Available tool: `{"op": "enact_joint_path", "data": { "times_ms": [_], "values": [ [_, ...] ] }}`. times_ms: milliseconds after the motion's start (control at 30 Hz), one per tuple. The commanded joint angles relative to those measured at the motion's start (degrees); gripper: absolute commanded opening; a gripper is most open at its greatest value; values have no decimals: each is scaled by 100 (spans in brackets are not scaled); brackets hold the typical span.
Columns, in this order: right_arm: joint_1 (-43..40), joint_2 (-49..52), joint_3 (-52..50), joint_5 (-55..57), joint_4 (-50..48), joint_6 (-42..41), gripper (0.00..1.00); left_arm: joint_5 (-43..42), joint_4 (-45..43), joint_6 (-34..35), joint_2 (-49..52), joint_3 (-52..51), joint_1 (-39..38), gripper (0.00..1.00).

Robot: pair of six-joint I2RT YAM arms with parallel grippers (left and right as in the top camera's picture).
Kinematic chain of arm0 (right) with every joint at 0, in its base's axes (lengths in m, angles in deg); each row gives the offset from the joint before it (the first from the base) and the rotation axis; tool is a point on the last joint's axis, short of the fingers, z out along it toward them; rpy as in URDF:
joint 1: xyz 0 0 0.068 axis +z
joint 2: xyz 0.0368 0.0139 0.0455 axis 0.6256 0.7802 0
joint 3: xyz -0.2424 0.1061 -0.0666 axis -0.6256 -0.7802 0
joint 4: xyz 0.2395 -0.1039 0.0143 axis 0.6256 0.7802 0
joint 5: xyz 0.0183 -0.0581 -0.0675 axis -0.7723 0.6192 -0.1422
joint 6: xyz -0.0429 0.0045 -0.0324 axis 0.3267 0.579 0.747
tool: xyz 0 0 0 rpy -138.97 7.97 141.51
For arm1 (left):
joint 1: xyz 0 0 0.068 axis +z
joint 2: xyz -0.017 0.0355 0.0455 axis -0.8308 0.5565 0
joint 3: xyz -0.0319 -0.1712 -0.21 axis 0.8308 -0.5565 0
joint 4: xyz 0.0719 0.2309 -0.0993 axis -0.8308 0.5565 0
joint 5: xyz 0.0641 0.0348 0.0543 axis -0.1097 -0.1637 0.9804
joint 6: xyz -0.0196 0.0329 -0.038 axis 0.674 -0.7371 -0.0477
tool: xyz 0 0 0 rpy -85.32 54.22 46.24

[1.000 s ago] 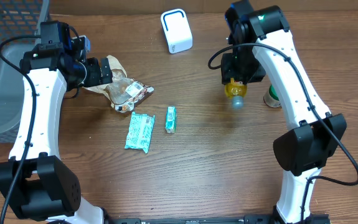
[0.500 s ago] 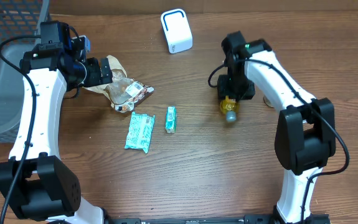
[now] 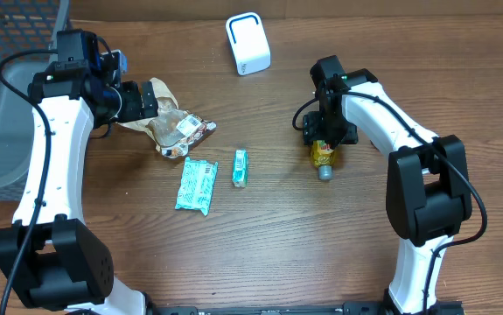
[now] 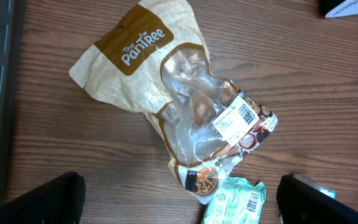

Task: Scan the item barcode
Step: 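Move the bottle right and lower it upright onto the table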

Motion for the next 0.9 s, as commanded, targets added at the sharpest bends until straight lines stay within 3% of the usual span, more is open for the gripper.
{"op": "enact_joint_path", "data": {
  "times_ms": [0,167,200,233,400,567,733,800,867],
  "values": [
    [-7,-96,291,96,144,-24,79,-66,-11,-170,-22,11,-37,99],
    [-7,-96,1130,46,1517,-44,84,-66,-13,-173,-22,11,-37,99],
    [-7,-96,1224,-46,1784,-46,88,-66,-13,-173,-22,11,-37,99],
    [-7,-96,1263,-275,2015,-46,100,-66,-11,-173,-22,11,-37,100],
    [0,-94,914,-852,2428,-46,100,-66,-13,-170,-22,11,-37,100],
    [35,-94,708,-850,2420,-179,80,-66,-13,-173,-22,11,-37,100],
    [96,-94,706,-848,2286,-306,75,-66,-13,-173,-22,11,-42,100],
    [96,-105,726,-831,2155,-308,61,-63,-13,-173,-22,11,-50,99],
    [101,-221,758,-831,2122,-372,58,-66,-13,-173,-22,11,-50,100]
  ]
}}
